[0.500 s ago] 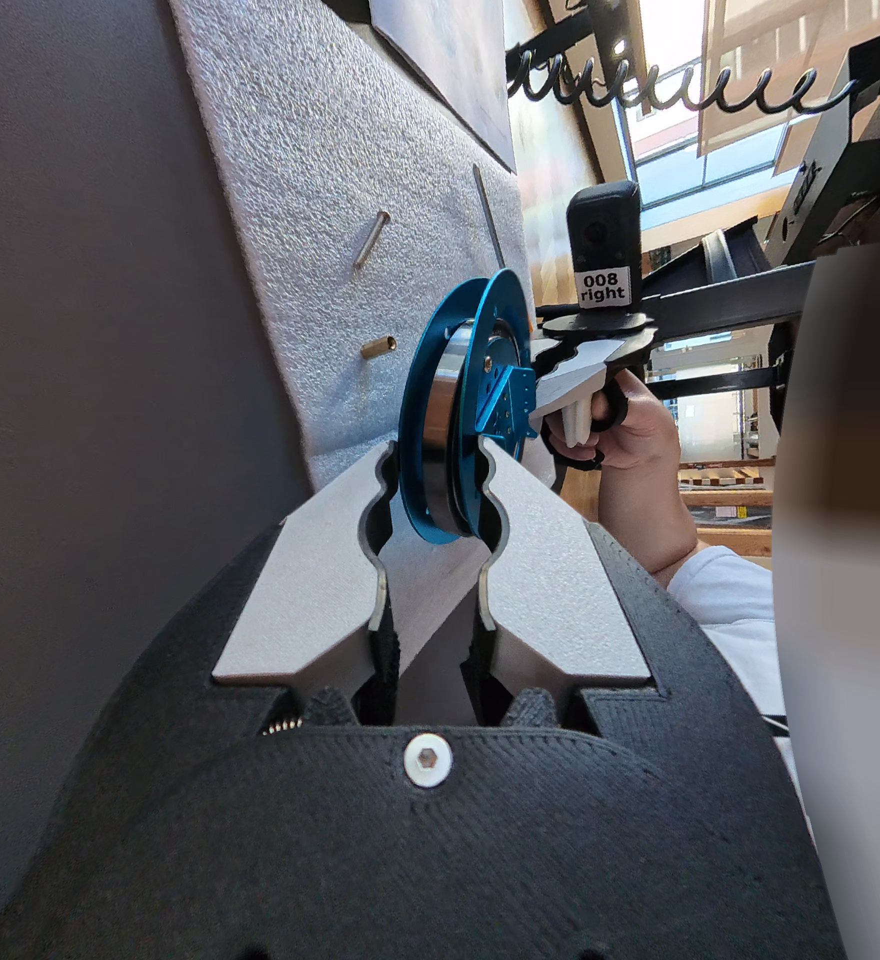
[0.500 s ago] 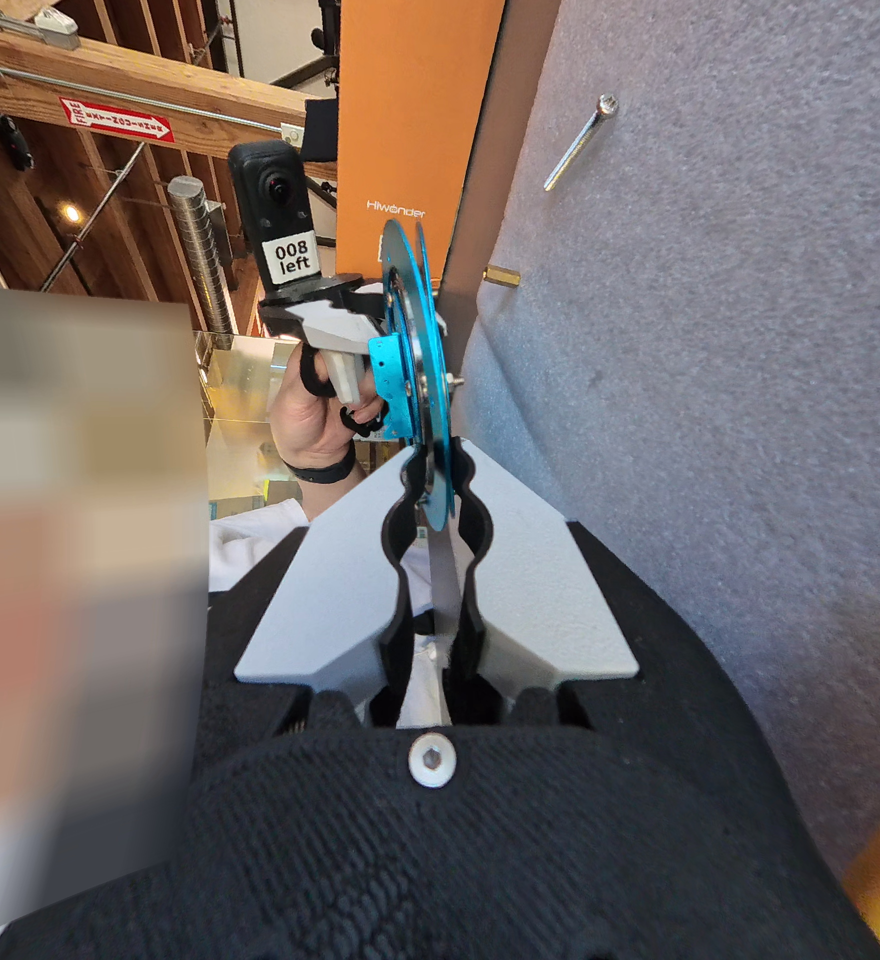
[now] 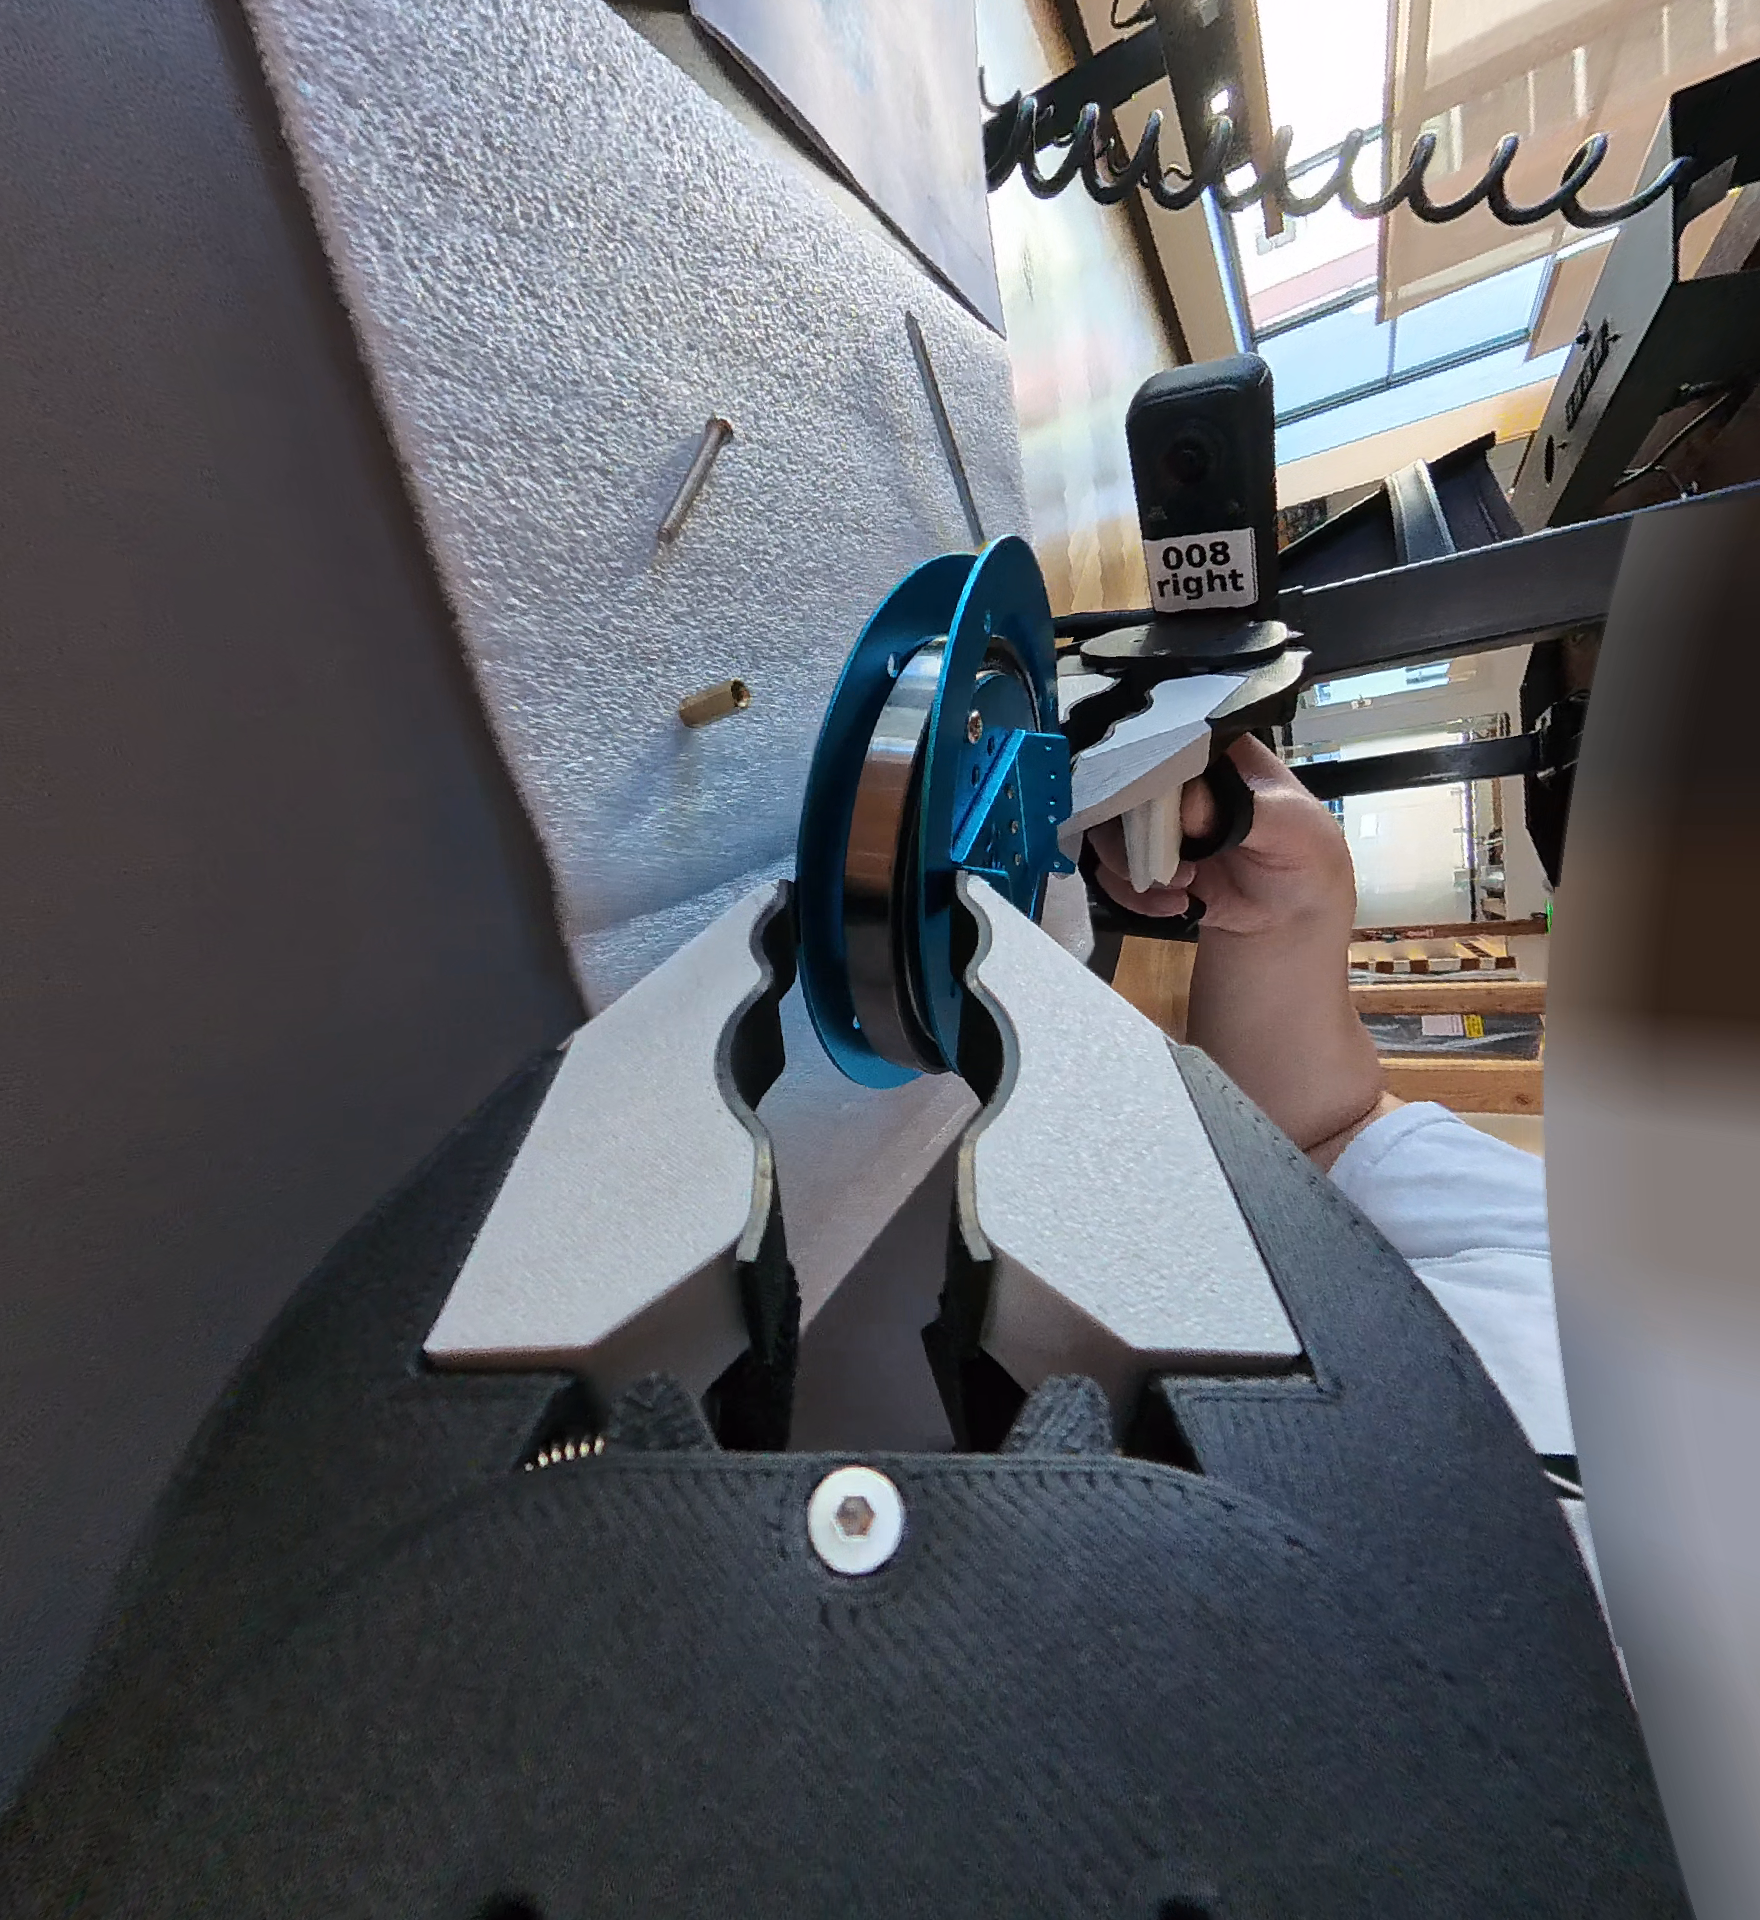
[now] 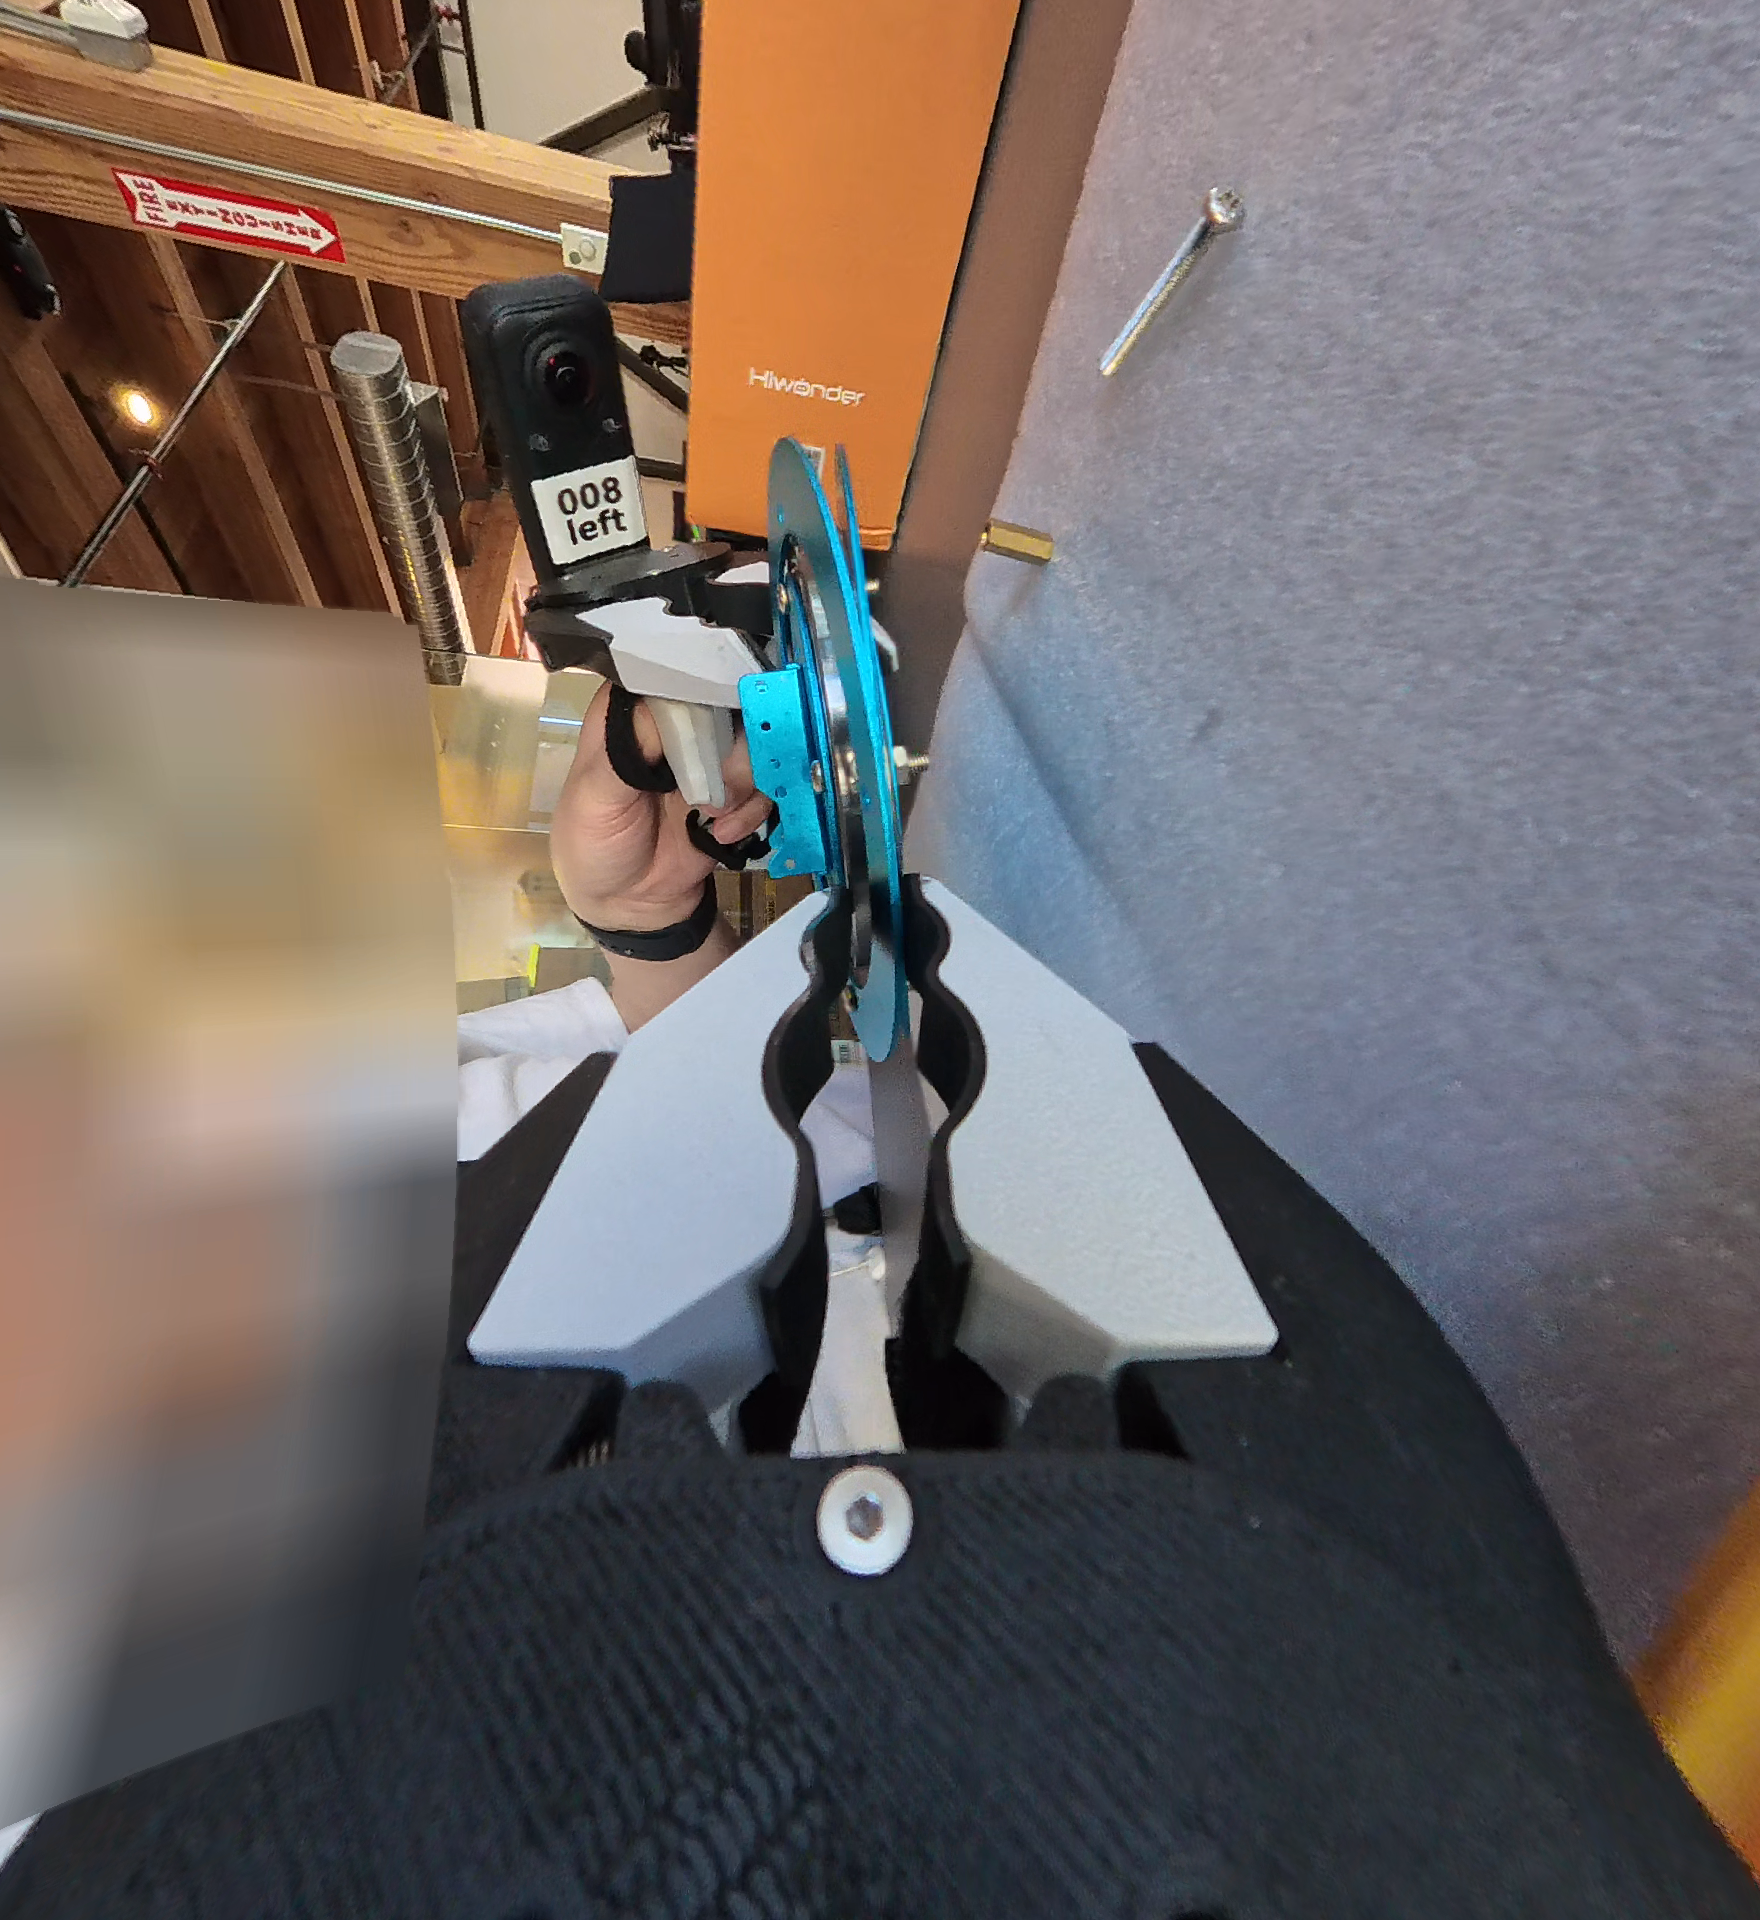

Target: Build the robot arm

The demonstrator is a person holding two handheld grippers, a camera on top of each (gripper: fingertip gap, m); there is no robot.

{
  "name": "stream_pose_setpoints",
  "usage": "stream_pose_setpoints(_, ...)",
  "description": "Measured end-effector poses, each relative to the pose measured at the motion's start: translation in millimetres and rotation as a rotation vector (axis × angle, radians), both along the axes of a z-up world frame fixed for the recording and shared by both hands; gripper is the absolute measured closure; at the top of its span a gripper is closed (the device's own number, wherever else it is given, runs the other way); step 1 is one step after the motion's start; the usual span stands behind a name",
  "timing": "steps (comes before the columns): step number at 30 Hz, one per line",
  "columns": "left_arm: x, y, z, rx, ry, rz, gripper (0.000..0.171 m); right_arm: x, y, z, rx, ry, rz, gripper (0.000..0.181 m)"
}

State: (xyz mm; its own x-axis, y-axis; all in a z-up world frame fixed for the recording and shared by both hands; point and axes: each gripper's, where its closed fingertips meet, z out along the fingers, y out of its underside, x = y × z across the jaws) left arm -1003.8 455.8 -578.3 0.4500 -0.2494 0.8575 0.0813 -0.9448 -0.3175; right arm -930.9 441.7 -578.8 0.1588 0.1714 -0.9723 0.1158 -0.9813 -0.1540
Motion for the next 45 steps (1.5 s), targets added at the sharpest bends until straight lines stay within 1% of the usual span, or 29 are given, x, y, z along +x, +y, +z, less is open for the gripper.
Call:
stream_pose_setpoints(4, 4.1, 2.2, 4.6, 0.004, -0.005, -0.01, 0.144, 4.0, 0.2, 4.4, -0.026, 0.013, -0.004, 0.173)
stream_pose_setpoints(9, 9.1, -3.1, -3.3, -0.009, -0.016, -0.017, 0.144, 8.8, -6.4, -2.7, -0.037, -0.005, -0.01, 0.173)
stream_pose_setpoints(18, 10.6, -7.9, -3.3, 0.068, -0.006, -0.046, 0.144, 10.1, -12.2, -3.8, 0.074, -0.022, -0.022, 0.173)
stream_pose_setpoints(22, 12.0, -7.0, -6.5, 0.065, -0.012, -0.065, 0.144, 11.3, -10.5, -5.7, 0.083, -0.034, -0.034, 0.173)
stream_pose_setpoints(27, 7.7, -11.5, -12.6, 0.02, -0.012, -0.098, 0.143, 6.6, -13.0, -9.2, 0.063, -0.052, -0.03, 0.173)
stream_pose_setpoints(29, 3.8, -12.0, -13.6, 0.003, -0.016, -0.092, 0.143, 2.9, -11.2, -9.4, 0.077, -0.064, -0.021, 0.173)
stream_pose_setpoints(35, -4.0, -7.5, -14.8, 0.021, 0.006, -0.088, 0.143, -4.3, -1.3, -9.9, 0.158, -0.098, 0.009, 0.173)
stream_pose_setpoints(43, -7.6, -0.3, -15.5, 0.029, 0.019, -0.067, 0.143, -8.0, 8.0, -10.7, 0.125, -0.11, 0.021, 0.173)
stream_pose_setpoints(45, -7.5, 2.8, -15.9, 0.051, 0.019, -0.054, 0.143, -7.7, 10.2, -11.5, 0.13, -0.096, 0.014, 0.173)
